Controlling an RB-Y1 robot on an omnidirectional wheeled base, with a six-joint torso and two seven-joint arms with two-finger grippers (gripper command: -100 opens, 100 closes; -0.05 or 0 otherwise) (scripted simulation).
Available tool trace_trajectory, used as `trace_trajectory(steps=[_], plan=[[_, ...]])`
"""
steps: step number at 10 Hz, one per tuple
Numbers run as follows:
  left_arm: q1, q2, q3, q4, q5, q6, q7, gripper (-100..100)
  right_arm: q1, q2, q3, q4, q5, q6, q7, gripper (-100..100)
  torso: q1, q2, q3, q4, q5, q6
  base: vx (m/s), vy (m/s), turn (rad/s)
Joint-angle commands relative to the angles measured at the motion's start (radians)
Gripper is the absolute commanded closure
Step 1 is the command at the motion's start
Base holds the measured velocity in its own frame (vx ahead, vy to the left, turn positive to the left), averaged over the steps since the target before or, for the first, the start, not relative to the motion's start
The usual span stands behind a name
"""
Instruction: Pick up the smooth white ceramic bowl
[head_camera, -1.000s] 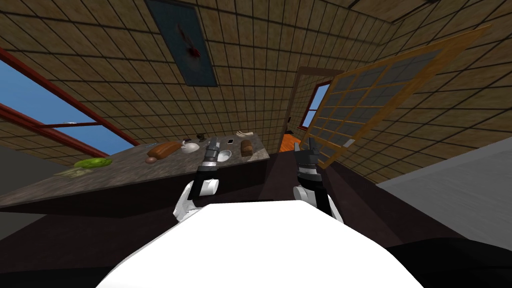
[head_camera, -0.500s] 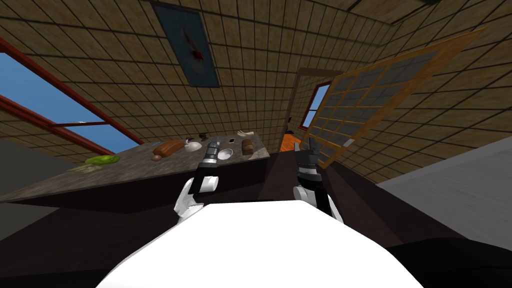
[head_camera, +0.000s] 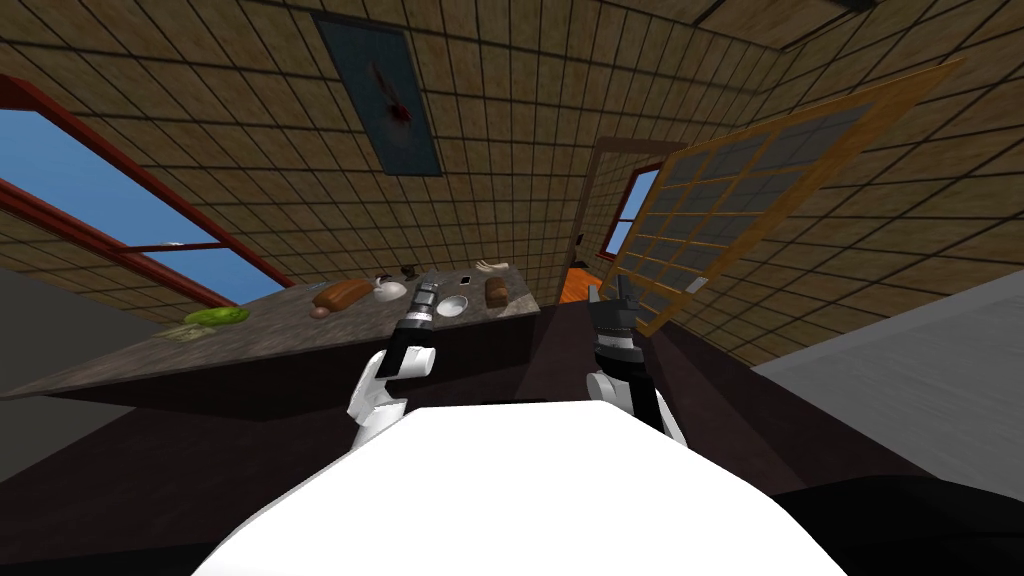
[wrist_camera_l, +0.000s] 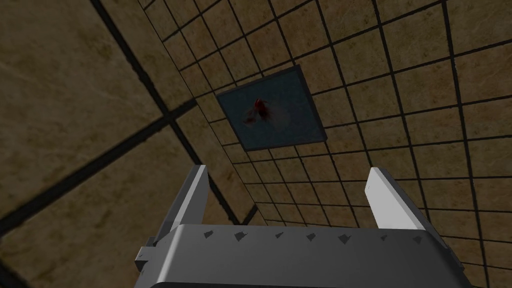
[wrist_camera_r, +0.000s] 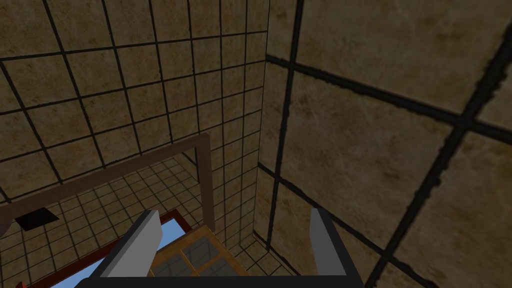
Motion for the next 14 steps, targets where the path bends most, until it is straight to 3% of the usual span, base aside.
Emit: trace_trajectory(steps=[1,7,14], plan=[[-0.014,0.003,0.005,-0.001,0.001,0.05,-0.004,-100,0.0,0.0,0.0,0.0,0.0,0.0,0.0,0,0.0,0.0,0.0,0.0,0.0,0.0,-0.028,0.007,0.002],[-0.052,0.031,0.034,-0.007,0.027,0.224,-0.013,-100,0.0,0.0,0.0,0.0,0.0,0.0,0.0,0,0.0,-0.002,-0.001,-0.001,0.0,0.0,-0.007,0.009,-0.007],[-0.065,0.055,0.055,-0.012,0.059,0.401,-0.011,-100,0.0,0.0,0.0,0.0,0.0,0.0,0.0,0,0.0,-0.004,-0.002,-0.001,0.0,0.0,0.008,0.009,-0.012]])
